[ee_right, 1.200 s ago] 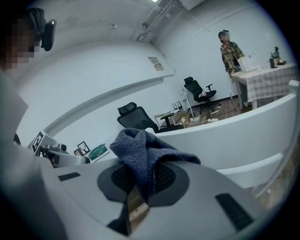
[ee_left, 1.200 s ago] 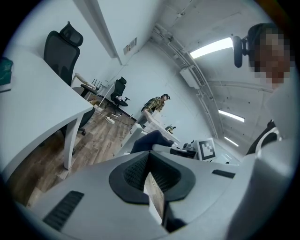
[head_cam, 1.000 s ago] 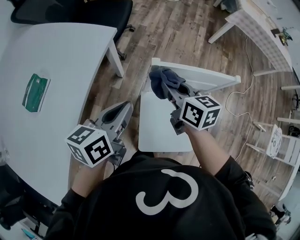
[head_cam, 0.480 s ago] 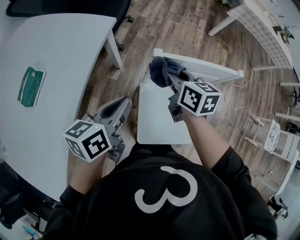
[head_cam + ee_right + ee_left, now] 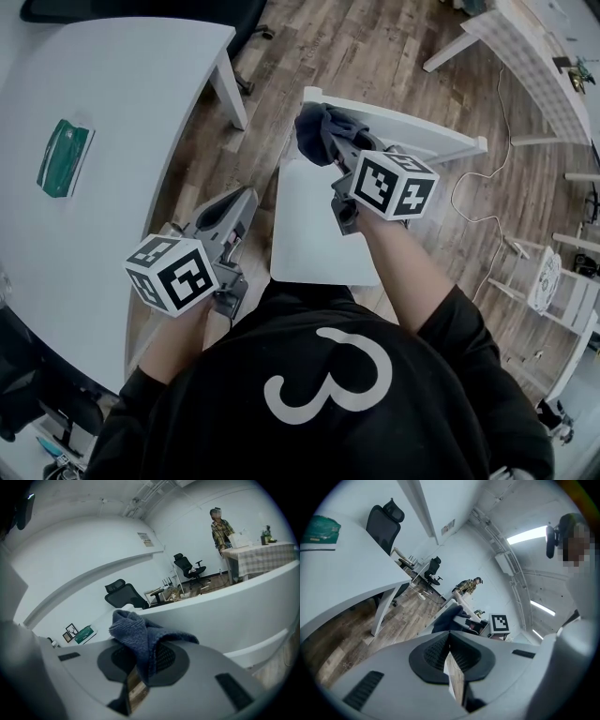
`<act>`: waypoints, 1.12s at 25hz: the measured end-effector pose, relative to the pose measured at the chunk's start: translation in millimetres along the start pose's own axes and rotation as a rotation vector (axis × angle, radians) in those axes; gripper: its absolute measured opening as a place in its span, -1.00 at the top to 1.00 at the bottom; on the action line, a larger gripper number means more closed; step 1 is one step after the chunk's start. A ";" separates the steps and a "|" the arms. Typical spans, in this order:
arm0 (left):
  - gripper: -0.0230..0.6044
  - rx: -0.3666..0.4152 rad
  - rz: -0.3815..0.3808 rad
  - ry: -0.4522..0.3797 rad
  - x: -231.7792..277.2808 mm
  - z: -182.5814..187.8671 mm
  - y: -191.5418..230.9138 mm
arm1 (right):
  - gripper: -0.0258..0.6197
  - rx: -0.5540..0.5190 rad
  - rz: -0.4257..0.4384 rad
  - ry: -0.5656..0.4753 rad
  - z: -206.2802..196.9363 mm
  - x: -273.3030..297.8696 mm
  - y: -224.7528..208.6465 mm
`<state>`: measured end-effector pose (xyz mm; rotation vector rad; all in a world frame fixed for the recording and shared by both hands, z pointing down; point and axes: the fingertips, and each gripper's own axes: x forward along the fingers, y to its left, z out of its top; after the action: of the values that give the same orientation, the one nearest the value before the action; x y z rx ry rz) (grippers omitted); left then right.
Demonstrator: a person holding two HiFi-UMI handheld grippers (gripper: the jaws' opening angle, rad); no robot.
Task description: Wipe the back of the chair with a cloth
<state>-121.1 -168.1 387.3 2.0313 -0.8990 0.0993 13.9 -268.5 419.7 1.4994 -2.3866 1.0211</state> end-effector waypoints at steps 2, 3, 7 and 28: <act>0.88 0.006 0.013 -0.002 0.5 0.0 -2.2 | 0.76 0.000 0.007 -0.001 1.0 0.0 -1.0; 0.88 0.006 0.019 -0.005 0.3 0.0 -3.5 | 0.76 0.000 0.010 -0.002 0.9 0.1 -1.2; 0.88 0.002 0.037 -0.014 -0.1 -2.4 -11.7 | 0.76 -0.007 0.017 -0.003 -0.3 -0.7 -0.6; 0.88 0.011 0.039 0.004 32.8 -29.3 -52.2 | 0.76 0.031 -0.020 -0.047 5.3 -45.9 -61.6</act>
<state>-56.8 -146.4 381.3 2.0238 -0.9374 0.1296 89.4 -254.3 423.7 1.5715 -2.3925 1.0347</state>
